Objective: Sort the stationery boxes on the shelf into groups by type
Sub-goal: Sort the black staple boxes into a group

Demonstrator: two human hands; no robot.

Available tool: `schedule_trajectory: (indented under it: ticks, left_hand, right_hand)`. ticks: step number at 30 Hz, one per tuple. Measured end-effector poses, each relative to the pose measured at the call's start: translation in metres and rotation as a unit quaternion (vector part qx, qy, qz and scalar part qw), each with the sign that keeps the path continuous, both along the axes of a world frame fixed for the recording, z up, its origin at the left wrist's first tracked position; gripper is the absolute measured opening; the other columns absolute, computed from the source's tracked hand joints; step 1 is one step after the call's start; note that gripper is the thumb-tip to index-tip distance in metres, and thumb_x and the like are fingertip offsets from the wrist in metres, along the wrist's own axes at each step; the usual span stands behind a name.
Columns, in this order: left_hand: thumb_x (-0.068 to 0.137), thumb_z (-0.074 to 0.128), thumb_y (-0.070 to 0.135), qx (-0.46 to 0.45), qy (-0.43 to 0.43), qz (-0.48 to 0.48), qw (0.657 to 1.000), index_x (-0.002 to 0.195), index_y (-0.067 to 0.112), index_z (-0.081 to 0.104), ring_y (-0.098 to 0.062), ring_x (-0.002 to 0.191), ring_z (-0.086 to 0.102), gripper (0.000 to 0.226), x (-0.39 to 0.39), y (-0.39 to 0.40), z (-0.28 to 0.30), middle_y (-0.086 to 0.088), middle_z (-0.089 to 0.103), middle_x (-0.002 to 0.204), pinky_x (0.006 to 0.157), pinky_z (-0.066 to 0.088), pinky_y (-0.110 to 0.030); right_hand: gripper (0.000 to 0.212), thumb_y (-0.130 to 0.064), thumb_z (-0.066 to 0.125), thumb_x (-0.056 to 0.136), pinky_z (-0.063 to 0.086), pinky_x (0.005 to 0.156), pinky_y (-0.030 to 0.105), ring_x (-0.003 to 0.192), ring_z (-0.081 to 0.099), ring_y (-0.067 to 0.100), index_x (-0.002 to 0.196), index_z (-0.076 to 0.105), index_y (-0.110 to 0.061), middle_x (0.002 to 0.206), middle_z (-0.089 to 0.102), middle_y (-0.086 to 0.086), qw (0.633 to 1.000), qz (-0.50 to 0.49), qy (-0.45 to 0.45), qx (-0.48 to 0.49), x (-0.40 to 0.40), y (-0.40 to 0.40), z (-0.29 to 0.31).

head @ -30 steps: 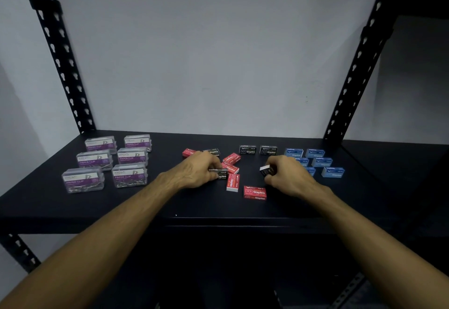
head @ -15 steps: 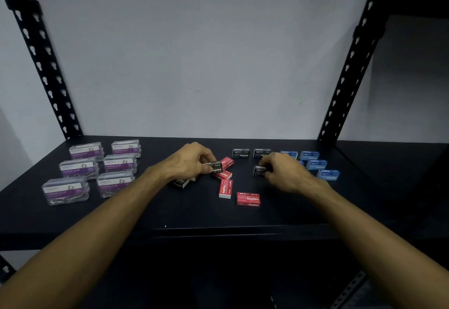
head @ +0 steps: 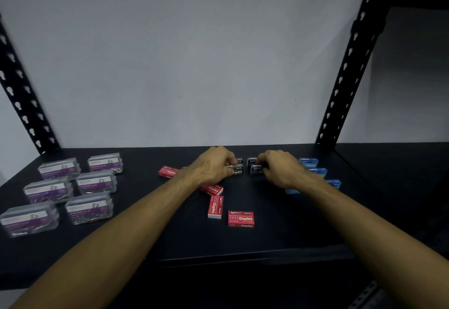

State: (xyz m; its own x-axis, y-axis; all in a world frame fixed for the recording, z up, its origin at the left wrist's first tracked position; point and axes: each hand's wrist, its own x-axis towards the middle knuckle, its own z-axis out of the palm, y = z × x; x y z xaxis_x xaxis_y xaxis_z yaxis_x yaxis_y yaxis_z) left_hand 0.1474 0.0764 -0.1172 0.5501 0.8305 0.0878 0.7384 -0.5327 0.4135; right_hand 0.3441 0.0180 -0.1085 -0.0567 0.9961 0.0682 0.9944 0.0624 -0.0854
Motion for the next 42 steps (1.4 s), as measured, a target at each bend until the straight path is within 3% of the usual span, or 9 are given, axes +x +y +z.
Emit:
schedule_trajectory:
  ticks: [4,11,19,31,36,42]
  left_hand:
    - [0.091,0.067,0.022,0.007,0.028,-0.009,1.000,0.110,0.022,0.071,-0.017,0.097,0.064,0.019,0.007,0.003,-0.008,0.003,0.071,0.105,0.088,0.053,-0.037]
    - [0.092,0.065,0.024,0.027,0.044,-0.009,0.999,0.117,0.023,0.068,-0.020,0.104,0.063,0.026,0.010,0.006,-0.014,0.001,0.069,0.114,0.091,0.052,-0.041]
    - [0.092,0.065,0.023,0.029,0.044,-0.012,0.999,0.114,0.022,0.069,-0.015,0.095,0.062,0.022,0.001,0.009,-0.014,0.005,0.068,0.107,0.082,0.050,-0.033]
    - [0.091,0.066,0.024,0.020,0.038,-0.014,0.999,0.117,0.022,0.067,-0.018,0.107,0.063,0.026,0.010,0.005,-0.012,0.001,0.068,0.116,0.092,0.052,-0.039]
    - [0.090,0.068,0.032,0.033,0.018,-0.013,0.999,0.125,0.021,0.064,-0.015,0.109,0.061,0.037,-0.001,0.004,-0.005,0.001,0.066,0.119,0.094,0.050,-0.034]
    - [0.093,0.064,0.034,0.022,0.014,-0.009,1.000,0.119,0.018,0.067,-0.012,0.104,0.062,0.031,-0.037,0.001,0.020,0.002,0.068,0.116,0.090,0.049,-0.028]
  right_hand:
    - [0.026,-0.013,0.053,0.089,0.050,0.086,0.038,0.096,0.064,0.024,0.106,0.068,-0.023,0.106,0.072,-0.001,1.000,0.008,-0.006,0.006,0.003,0.007,-0.008]
    - [0.028,-0.015,0.055,0.092,0.049,0.091,0.037,0.101,0.064,0.022,0.115,0.068,-0.024,0.112,0.071,-0.002,1.000,0.009,-0.001,0.006,0.007,0.010,-0.014]
    - [0.029,-0.014,0.056,0.093,0.045,0.101,0.042,0.105,0.063,0.021,0.118,0.067,-0.023,0.115,0.070,-0.001,1.000,0.013,0.006,0.009,0.008,0.012,-0.016]
    - [0.022,-0.017,0.057,0.095,0.043,0.099,0.041,0.102,0.061,0.019,0.112,0.068,-0.025,0.111,0.069,-0.003,1.000,0.020,0.005,0.001,0.007,0.014,-0.015]
    - [0.024,-0.020,0.060,0.090,0.044,0.098,0.040,0.103,0.061,0.020,0.113,0.068,-0.025,0.112,0.069,-0.004,1.000,0.016,-0.002,0.003,0.008,0.010,-0.011]
    - [0.027,-0.025,0.062,0.090,0.046,0.097,0.040,0.105,0.063,0.020,0.116,0.067,-0.024,0.112,0.070,-0.003,0.999,0.010,-0.017,0.029,0.004,0.002,-0.001]
